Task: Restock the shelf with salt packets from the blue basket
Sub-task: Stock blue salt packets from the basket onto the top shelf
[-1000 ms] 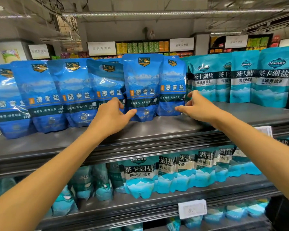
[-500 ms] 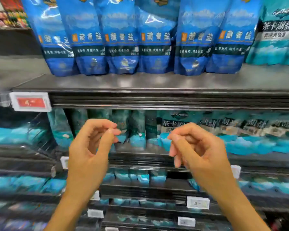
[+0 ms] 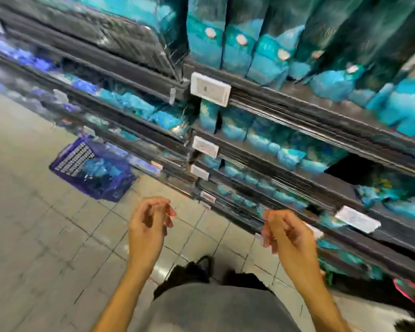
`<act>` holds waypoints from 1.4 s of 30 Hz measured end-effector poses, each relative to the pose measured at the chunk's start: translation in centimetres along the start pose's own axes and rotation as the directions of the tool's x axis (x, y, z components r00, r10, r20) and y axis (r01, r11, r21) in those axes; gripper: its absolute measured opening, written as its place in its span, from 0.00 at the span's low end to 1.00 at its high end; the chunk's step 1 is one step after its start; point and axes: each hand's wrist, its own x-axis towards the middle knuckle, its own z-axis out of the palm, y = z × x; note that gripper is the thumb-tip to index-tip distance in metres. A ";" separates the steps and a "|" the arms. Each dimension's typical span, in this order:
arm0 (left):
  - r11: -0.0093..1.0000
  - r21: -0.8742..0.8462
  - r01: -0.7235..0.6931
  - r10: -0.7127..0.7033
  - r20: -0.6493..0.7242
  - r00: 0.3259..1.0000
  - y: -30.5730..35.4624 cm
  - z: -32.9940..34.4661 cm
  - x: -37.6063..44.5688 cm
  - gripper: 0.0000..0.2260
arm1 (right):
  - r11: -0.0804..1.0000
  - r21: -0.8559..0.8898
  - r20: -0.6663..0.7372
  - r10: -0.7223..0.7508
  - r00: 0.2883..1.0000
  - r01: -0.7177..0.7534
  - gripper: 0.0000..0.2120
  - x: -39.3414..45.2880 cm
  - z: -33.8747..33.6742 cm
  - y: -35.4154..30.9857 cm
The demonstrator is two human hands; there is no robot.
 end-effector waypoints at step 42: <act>0.837 -0.399 0.374 -0.546 -0.659 0.517 -12.7 -39.7 -2.7 0.11 | 0.927 -0.374 0.680 0.301 0.668 -0.037 0.16 4.4 48.5 0.4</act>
